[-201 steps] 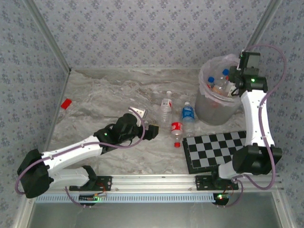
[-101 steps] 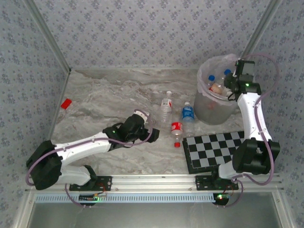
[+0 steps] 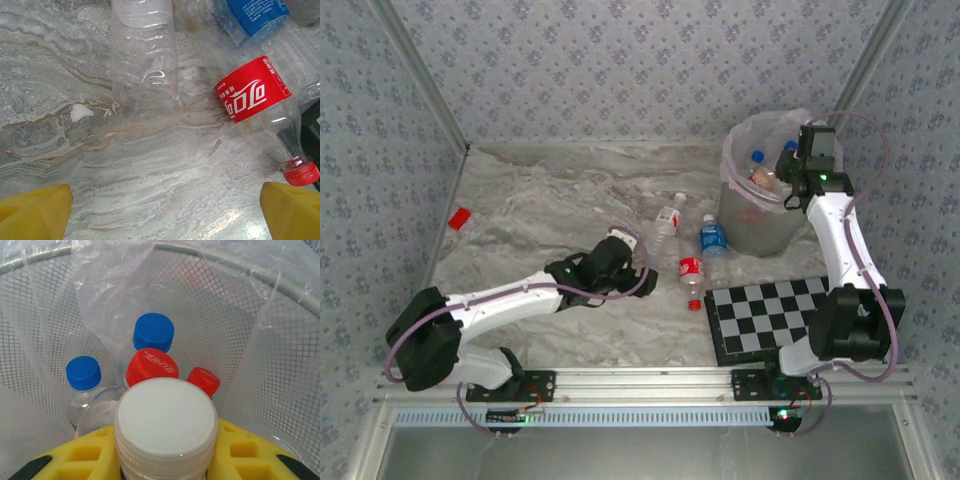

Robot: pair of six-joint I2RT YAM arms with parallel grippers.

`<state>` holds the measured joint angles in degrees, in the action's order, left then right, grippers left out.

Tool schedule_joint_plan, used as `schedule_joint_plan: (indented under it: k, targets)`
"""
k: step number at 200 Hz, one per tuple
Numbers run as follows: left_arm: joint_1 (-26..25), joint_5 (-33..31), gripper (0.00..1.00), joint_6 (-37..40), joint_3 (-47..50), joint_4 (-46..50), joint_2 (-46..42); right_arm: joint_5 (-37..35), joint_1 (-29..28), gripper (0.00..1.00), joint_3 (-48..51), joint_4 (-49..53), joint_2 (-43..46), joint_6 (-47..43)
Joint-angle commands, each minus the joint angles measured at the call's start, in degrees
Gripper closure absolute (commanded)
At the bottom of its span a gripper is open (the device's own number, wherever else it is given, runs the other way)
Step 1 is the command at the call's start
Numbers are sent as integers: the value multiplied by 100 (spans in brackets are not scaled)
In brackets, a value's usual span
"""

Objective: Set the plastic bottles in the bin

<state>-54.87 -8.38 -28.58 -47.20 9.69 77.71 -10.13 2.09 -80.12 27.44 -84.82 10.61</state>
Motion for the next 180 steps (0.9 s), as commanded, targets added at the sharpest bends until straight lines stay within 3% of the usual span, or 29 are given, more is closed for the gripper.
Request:
schedule_joint_plan:
  k: [1,66,127,180]
  targets:
    - [37,157,5,-60,-227,-86,141,714,-179,72,217,1982,-62,248]
    - [155,413,5,102,-738,39,614,773,94,31,-1134,2568,476,29]
    - [764,976,6,443,-1355,-90,1274,1258,203,25,-1429,2609,1023,36]
    - [1046,1359,6,932,-2153,124,2263,3176,430,22,-785,2108,2036,368]
